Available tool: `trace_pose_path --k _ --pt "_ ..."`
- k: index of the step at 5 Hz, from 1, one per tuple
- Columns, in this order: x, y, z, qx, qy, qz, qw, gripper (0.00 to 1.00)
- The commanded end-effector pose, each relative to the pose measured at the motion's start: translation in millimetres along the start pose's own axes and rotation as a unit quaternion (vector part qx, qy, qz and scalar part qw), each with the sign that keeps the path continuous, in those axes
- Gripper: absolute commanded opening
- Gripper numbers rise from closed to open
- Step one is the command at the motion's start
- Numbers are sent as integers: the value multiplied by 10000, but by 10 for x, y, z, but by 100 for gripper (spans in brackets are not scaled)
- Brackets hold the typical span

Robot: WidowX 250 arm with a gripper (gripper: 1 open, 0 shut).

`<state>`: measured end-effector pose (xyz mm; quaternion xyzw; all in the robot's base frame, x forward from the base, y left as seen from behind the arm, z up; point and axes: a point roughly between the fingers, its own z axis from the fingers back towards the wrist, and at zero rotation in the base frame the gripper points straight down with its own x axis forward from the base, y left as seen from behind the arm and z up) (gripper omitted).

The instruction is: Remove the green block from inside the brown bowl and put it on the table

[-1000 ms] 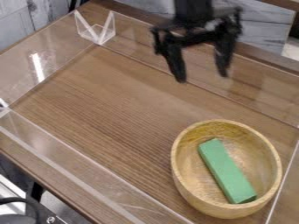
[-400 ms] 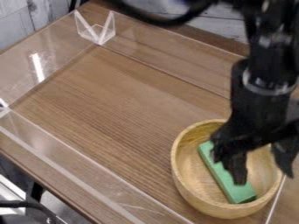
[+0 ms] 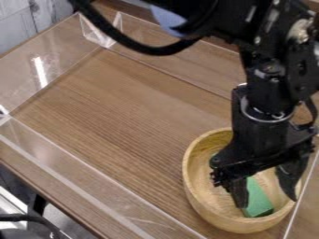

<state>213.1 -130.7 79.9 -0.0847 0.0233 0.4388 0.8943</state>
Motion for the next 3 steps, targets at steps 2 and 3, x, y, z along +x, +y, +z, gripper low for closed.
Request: trace_pose_path --k 2,3 --pt "129 -68 3 -156 -27 -8 9999 100" --pt "164 -75 -46 -149 -21 -9 9999 100"
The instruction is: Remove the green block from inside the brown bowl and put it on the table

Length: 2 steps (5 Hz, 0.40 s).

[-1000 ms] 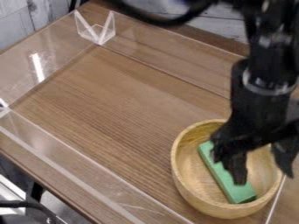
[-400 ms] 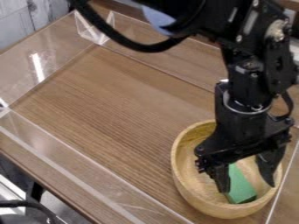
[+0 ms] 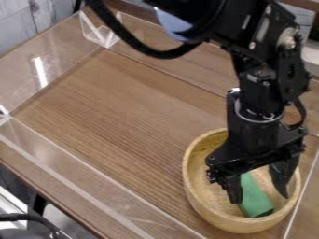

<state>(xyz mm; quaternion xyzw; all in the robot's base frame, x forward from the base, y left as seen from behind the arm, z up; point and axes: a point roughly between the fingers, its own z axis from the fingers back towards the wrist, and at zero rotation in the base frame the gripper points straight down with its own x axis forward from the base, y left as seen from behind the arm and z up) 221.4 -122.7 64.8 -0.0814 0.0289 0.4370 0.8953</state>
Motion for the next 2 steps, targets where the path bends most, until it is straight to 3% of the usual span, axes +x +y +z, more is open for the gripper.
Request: trace_pose_path --k 1,2 --pt "61 -81 61 -192 -49 -12 9998 100" --pt "85 -85 35 -182 -41 -36 9998 100"
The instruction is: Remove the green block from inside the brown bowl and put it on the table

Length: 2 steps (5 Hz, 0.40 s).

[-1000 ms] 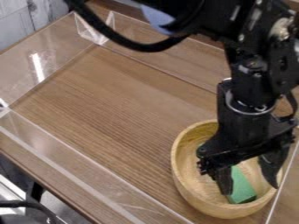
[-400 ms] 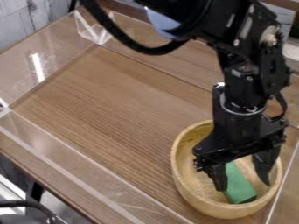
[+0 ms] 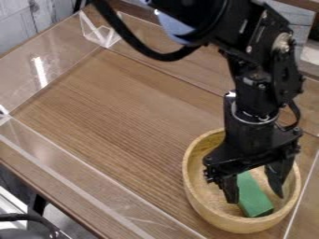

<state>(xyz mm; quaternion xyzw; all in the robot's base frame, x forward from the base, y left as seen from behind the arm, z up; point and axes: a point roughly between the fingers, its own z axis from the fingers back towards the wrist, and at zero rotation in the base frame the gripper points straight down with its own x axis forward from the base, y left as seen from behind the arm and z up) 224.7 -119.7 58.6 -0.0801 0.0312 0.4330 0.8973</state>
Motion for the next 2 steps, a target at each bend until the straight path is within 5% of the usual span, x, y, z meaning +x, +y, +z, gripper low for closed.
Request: trace_pose_path --k 1,2 --pt "55 -86 68 -200 -52 -22 9998 100" --pt "76 -87 48 -196 -47 -46 9998 100"
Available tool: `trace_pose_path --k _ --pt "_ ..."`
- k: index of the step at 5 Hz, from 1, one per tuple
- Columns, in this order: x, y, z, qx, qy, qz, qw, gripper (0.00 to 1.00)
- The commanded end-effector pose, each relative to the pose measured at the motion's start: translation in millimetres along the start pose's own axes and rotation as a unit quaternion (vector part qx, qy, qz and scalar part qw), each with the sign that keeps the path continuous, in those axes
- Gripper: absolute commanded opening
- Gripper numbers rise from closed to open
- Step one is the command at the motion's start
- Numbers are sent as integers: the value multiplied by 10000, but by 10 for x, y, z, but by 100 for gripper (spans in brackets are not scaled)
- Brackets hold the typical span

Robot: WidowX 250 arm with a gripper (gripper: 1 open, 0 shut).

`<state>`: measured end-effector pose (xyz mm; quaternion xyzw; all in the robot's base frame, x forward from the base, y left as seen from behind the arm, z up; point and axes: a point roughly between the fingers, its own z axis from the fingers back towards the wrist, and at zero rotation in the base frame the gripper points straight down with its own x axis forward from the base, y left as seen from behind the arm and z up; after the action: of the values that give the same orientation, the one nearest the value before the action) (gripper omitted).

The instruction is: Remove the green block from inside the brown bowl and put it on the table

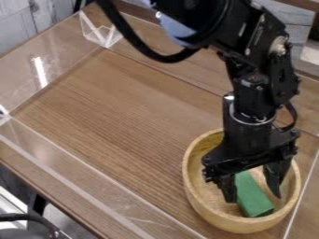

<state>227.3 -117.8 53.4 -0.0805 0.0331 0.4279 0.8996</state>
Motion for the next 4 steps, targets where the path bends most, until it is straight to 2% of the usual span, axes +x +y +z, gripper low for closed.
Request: trace_pose_path --k 1,4 --pt "59 -84 79 -201 -66 -22 9998 100" --pt "110 -85 21 -192 -55 -96 9998 100"
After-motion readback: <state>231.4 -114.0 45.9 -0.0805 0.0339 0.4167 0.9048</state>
